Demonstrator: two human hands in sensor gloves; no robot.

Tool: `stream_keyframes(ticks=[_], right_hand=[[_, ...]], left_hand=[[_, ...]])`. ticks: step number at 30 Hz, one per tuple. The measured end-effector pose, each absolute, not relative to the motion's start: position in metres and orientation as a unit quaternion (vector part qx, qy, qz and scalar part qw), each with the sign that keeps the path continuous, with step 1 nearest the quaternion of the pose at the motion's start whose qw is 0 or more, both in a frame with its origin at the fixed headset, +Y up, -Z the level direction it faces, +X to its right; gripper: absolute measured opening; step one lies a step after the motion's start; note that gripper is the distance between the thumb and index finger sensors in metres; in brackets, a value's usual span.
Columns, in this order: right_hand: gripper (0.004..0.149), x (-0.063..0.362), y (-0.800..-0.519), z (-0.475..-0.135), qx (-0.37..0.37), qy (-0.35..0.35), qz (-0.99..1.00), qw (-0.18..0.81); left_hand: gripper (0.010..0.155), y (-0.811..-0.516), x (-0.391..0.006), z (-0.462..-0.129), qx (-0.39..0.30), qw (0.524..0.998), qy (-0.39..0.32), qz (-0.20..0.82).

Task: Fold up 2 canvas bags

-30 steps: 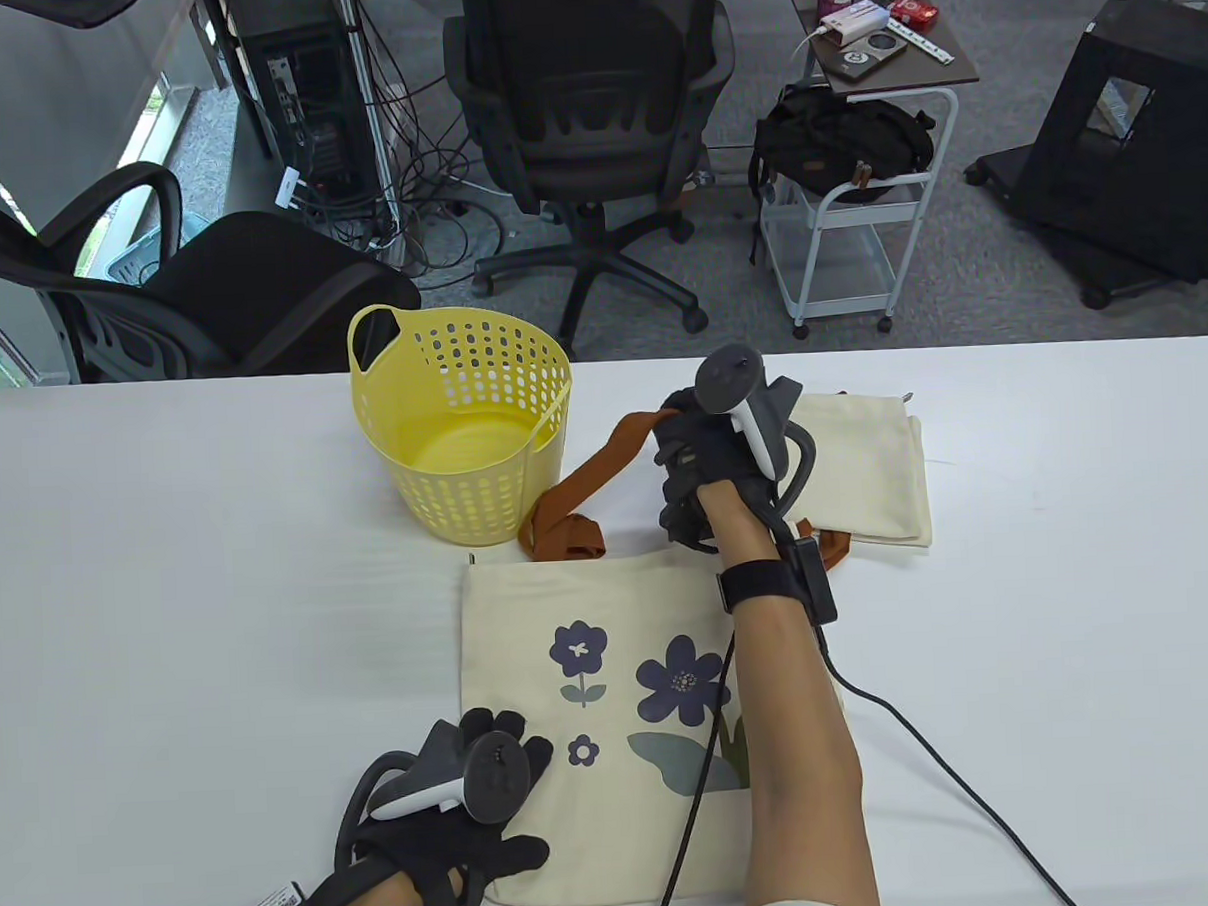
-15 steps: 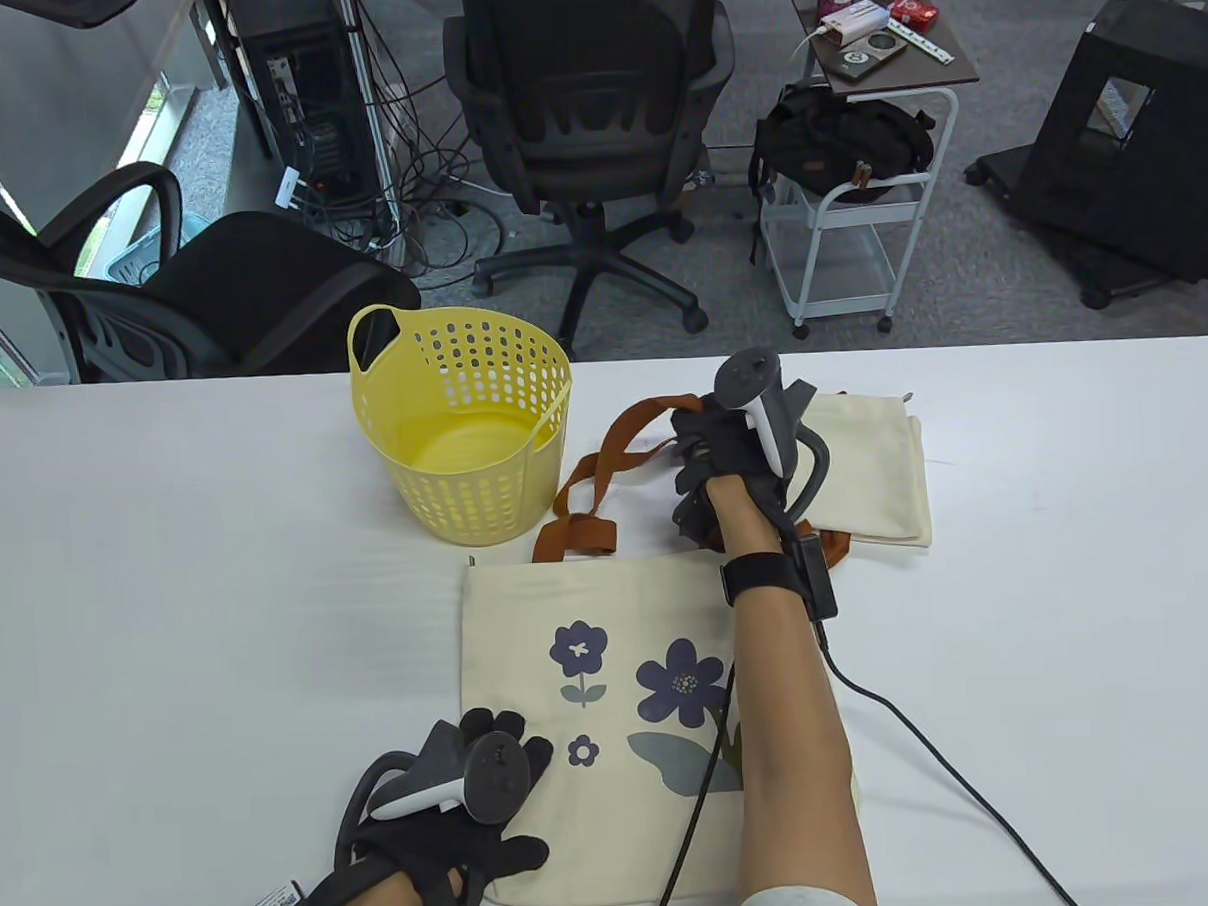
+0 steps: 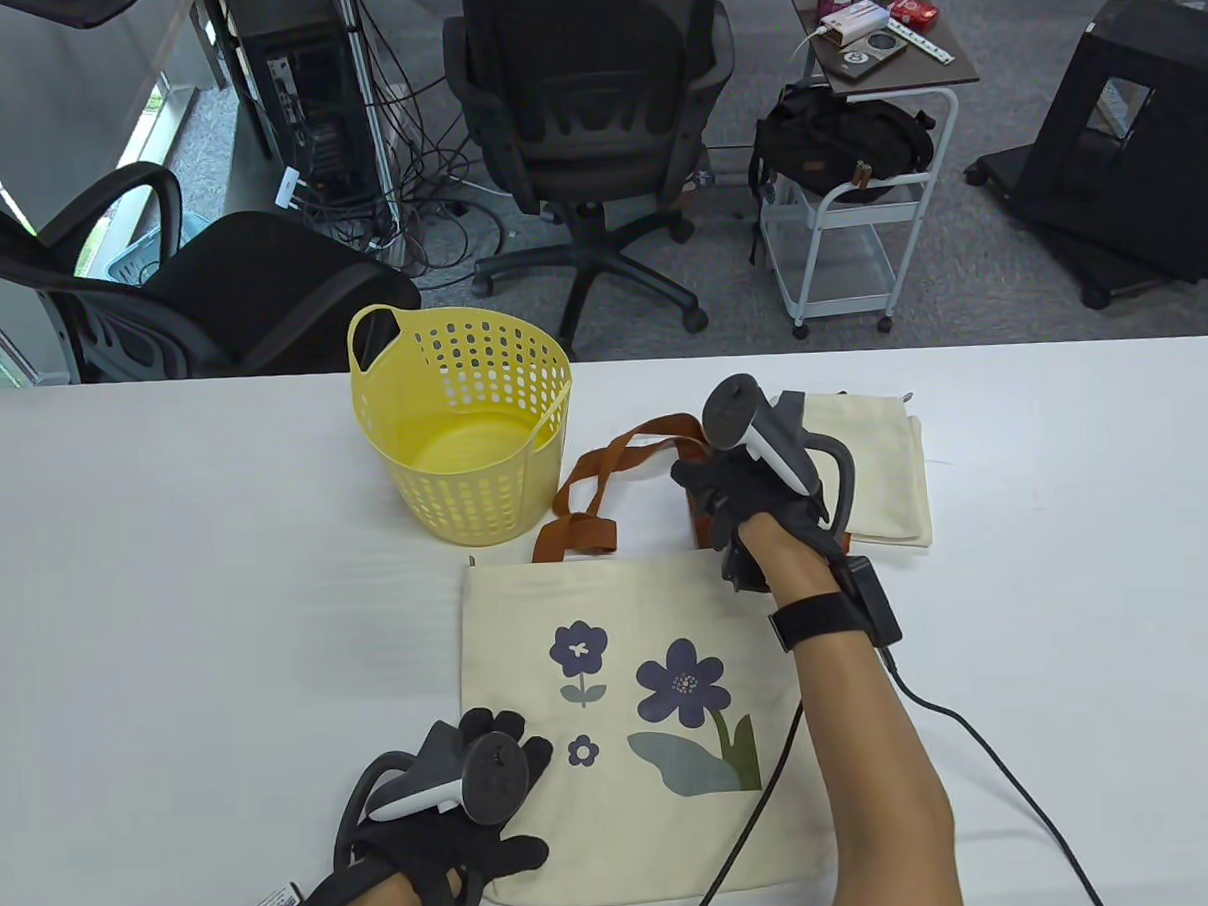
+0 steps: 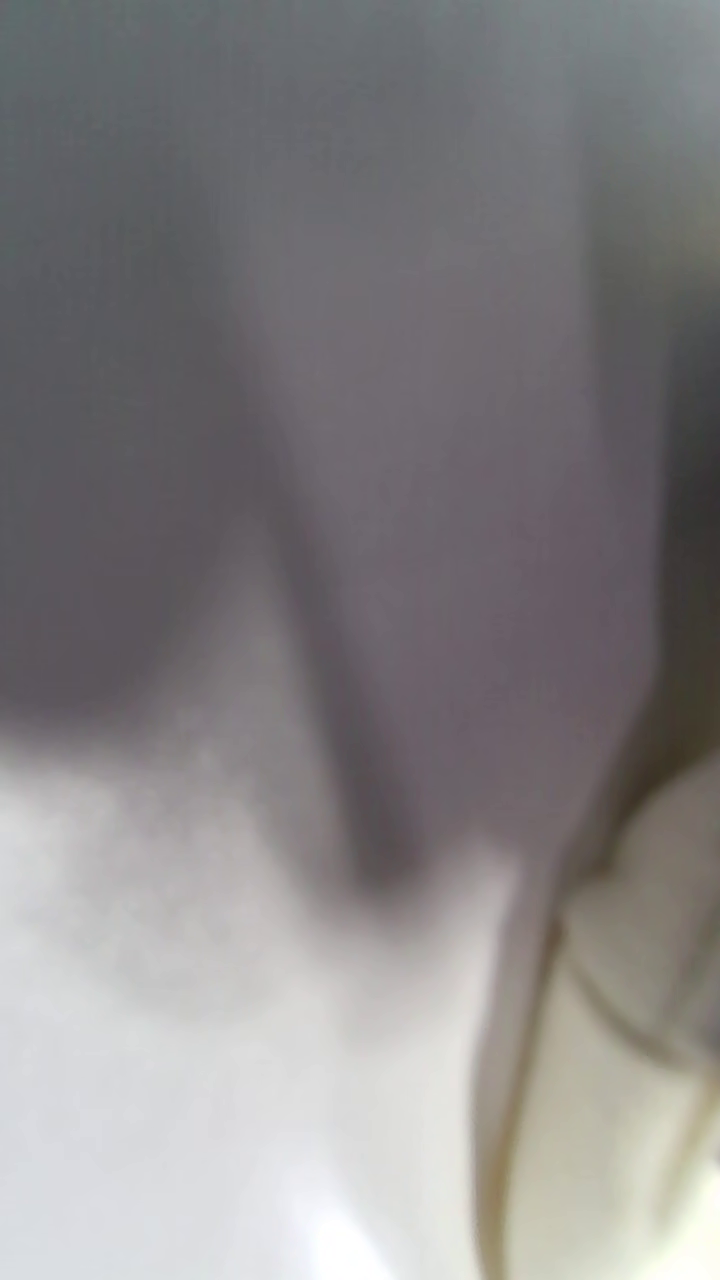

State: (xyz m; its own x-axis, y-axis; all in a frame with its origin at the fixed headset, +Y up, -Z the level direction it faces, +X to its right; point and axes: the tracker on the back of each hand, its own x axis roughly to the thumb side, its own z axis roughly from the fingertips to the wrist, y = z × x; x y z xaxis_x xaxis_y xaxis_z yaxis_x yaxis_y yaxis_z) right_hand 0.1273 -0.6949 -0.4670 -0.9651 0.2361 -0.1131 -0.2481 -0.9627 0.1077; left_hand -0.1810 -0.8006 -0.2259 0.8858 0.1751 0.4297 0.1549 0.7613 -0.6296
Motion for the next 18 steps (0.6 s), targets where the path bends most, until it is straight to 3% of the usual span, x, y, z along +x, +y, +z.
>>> stream_keyframes(ticks=[8,14,18], right_hand=[[0.073,0.158,-0.682,-0.348,0.062,0.023,0.992,0.103],[0.07,0.18,-0.708,-0.261,0.169,0.064,0.981,0.073],[0.068,0.186,-0.732,-0.229,0.222,0.118,0.967,0.042]], left_hand=[[0.091,-0.8,-0.181,-0.226,-0.343,0.908,-0.239,0.004],[0.09,-0.801,-0.182,-0.226,-0.341,0.909,-0.241,0.004],[0.09,-0.801,-0.182,-0.225,-0.342,0.908,-0.241,0.003]])
